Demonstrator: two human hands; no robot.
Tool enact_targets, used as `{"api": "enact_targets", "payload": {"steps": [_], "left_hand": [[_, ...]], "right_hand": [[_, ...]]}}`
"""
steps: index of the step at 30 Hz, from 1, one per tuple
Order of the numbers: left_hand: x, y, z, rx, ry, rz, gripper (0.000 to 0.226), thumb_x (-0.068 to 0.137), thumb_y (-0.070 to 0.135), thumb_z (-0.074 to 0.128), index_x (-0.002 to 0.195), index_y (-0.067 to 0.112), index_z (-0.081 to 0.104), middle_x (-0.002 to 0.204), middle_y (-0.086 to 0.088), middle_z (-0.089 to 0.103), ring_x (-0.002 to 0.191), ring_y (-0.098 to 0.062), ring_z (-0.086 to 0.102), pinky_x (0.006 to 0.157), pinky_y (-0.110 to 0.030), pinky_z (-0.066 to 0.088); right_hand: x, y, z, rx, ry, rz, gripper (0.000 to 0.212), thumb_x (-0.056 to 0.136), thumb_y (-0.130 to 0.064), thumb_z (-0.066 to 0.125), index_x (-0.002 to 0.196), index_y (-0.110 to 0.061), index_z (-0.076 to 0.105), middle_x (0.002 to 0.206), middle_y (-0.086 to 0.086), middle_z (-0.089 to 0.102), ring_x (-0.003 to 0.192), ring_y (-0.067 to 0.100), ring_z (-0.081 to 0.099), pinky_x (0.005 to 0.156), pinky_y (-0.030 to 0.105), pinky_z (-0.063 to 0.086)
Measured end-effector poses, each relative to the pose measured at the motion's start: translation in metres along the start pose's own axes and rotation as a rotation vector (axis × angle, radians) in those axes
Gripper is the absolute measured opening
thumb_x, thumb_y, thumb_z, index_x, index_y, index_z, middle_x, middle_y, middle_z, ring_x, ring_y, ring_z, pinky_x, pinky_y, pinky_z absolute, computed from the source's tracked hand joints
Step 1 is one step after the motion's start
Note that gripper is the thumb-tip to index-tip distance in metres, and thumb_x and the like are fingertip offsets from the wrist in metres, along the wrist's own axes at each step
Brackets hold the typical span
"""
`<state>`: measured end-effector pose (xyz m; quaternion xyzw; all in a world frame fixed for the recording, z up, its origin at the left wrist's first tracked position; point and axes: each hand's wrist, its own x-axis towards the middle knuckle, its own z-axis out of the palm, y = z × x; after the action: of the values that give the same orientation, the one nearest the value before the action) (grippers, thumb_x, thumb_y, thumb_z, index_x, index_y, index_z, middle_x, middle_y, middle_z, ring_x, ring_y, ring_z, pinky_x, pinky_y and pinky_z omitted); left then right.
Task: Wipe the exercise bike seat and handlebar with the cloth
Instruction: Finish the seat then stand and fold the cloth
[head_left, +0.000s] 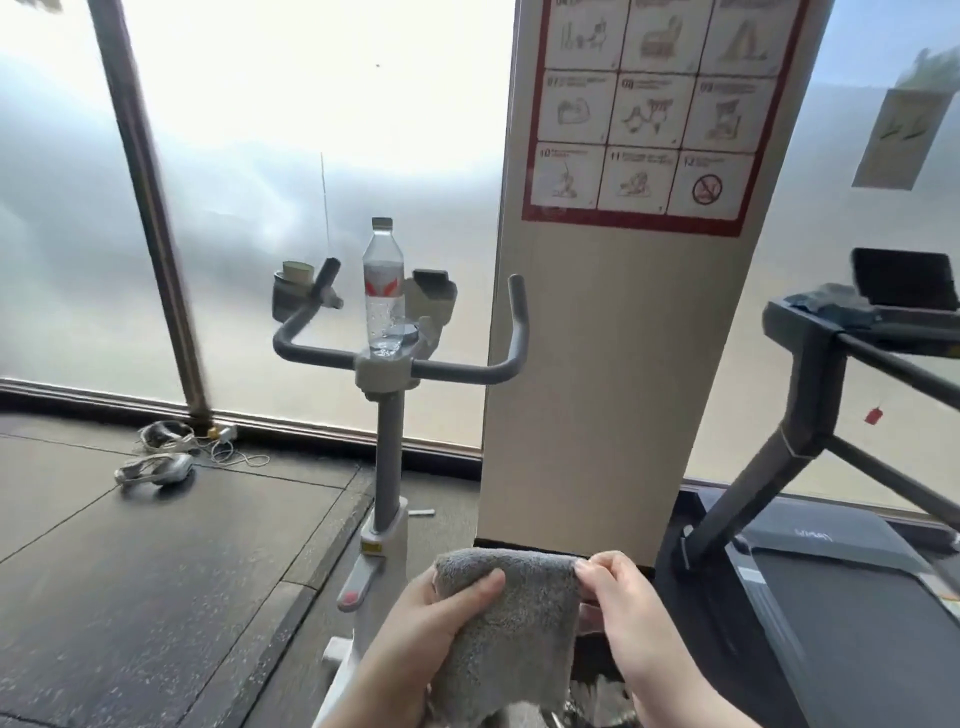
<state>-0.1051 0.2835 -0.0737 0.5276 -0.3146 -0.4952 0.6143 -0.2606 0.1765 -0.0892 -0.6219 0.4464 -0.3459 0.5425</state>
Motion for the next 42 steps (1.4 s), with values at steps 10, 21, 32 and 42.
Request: {"api": "enact_targets", "payload": {"steps": [10, 21, 32, 42], "left_hand": [[0.168, 0.058, -0.020, 0.117, -0.005, -0.101, 0.035, 0.071, 0.035, 0.073, 0.098, 0.013, 0.073, 0.096, -0.010, 0.075, 0.090, -0.022, 0.071, 0.080, -0.033, 0.057], [0.260, 0.092, 0.014, -0.101, 0.061, -0.309, 0.039, 0.093, 0.043, 0.047, 0.115, 0.014, 0.063, 0.114, -0.013, 0.068, 0.103, -0.032, 0.064, 0.088, -0.057, 0.050], [0.336, 0.236, -0.015, 0.019, 0.145, 0.124, 0.023, 0.089, 0.007, 0.055, 0.111, 0.013, 0.058, 0.091, -0.013, 0.066, 0.070, -0.024, 0.065, 0.052, -0.031, 0.057], [0.361, 0.121, -0.056, 0.790, 0.538, 0.222, 0.048, 0.080, 0.008, 0.062, 0.126, 0.018, 0.048, 0.118, -0.014, 0.056, 0.112, -0.029, 0.052, 0.100, -0.043, 0.042]], "right_hand": [[0.160, -0.037, 0.025, -0.095, 0.159, -0.096, 0.022, 0.096, -0.029, 0.046, 0.079, -0.015, 0.043, 0.070, -0.002, 0.046, 0.069, 0.015, 0.045, 0.069, 0.032, 0.041], [0.264, -0.098, 0.016, 0.169, -0.226, -0.052, 0.033, 0.086, -0.002, 0.062, 0.114, -0.011, 0.047, 0.105, 0.011, 0.060, 0.090, 0.019, 0.064, 0.071, 0.028, 0.054], [0.359, -0.190, 0.056, 0.613, -0.385, -0.336, 0.049, 0.093, 0.010, 0.041, 0.128, -0.023, 0.046, 0.126, 0.012, 0.057, 0.104, 0.026, 0.062, 0.085, 0.043, 0.055], [0.341, -0.083, 0.082, -0.328, -0.102, -0.396, 0.032, 0.084, 0.002, 0.054, 0.112, -0.011, 0.061, 0.118, 0.000, 0.060, 0.110, 0.016, 0.055, 0.092, 0.017, 0.038]]}}
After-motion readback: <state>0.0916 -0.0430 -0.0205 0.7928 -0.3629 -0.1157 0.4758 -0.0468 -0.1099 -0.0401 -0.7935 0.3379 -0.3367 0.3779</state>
